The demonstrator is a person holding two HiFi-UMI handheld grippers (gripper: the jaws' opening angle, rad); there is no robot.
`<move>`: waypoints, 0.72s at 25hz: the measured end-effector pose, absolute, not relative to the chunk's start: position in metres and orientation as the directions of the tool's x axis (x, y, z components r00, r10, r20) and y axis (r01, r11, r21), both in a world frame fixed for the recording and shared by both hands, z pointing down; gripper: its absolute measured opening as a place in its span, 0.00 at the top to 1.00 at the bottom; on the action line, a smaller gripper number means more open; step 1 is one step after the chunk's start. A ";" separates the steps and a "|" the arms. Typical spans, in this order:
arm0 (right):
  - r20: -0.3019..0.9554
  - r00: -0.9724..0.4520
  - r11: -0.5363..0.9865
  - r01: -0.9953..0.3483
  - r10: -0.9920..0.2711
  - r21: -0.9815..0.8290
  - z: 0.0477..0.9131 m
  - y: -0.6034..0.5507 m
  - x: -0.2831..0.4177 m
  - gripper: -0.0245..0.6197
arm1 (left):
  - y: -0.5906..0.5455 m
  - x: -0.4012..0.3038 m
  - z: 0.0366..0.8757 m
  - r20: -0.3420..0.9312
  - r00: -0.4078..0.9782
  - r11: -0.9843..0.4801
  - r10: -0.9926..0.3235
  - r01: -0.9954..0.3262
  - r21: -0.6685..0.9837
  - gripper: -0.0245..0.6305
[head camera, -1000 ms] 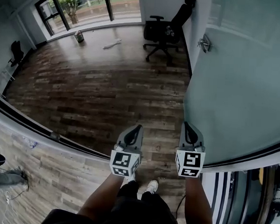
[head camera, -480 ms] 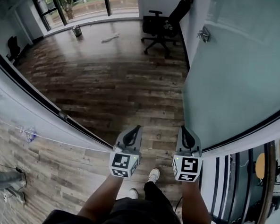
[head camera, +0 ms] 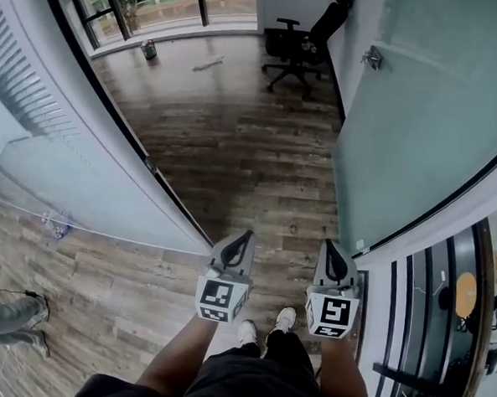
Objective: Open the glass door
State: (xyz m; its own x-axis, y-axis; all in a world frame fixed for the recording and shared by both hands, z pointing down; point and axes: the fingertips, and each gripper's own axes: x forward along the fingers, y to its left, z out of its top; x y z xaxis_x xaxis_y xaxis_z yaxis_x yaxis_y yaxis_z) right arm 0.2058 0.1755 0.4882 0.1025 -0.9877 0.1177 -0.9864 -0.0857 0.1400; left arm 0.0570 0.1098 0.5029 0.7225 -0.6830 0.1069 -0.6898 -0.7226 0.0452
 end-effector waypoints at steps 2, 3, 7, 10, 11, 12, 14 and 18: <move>0.119 0.098 -0.081 -0.987 -0.988 0.140 0.490 0.195 0.195 0.94 | 0.124 0.047 0.499 0.101 0.719 -0.719 -0.688 -0.694 0.046 0.96; 0.119 0.098 -0.081 -0.986 -0.988 0.143 0.489 0.204 0.192 0.94 | 0.131 0.044 0.496 0.097 0.718 -0.718 -0.689 -0.695 0.044 0.96; 0.111 0.093 -0.076 -0.986 -0.989 0.148 0.472 0.237 0.183 0.94 | 0.162 0.038 0.475 0.085 0.714 -0.714 -0.695 -0.699 0.035 0.96; 0.094 0.072 -0.058 -0.988 -0.993 0.147 0.466 0.263 0.179 0.94 | 0.192 0.038 0.471 0.078 0.705 -0.705 -0.705 -0.708 0.027 0.96; 0.088 0.065 -0.051 -0.988 -0.994 0.147 0.465 0.272 0.179 0.94 | 0.203 0.038 0.471 0.073 0.701 -0.701 -0.709 -0.712 0.027 0.96; 0.084 0.059 -0.046 -0.988 -0.995 0.149 0.466 0.281 0.178 0.94 | 0.215 0.038 0.473 0.069 0.697 -0.697 -0.714 -0.716 0.028 0.96; 0.075 0.052 -0.040 -0.987 -0.996 0.154 0.465 0.299 0.178 0.94 | 0.236 0.038 0.477 0.062 0.689 -0.688 -0.722 -0.725 0.032 0.96; 0.058 0.049 -0.040 -0.989 -0.997 0.146 0.461 0.327 0.181 0.94 | 0.271 0.040 0.481 0.071 0.675 -0.674 -0.734 -0.738 0.037 0.96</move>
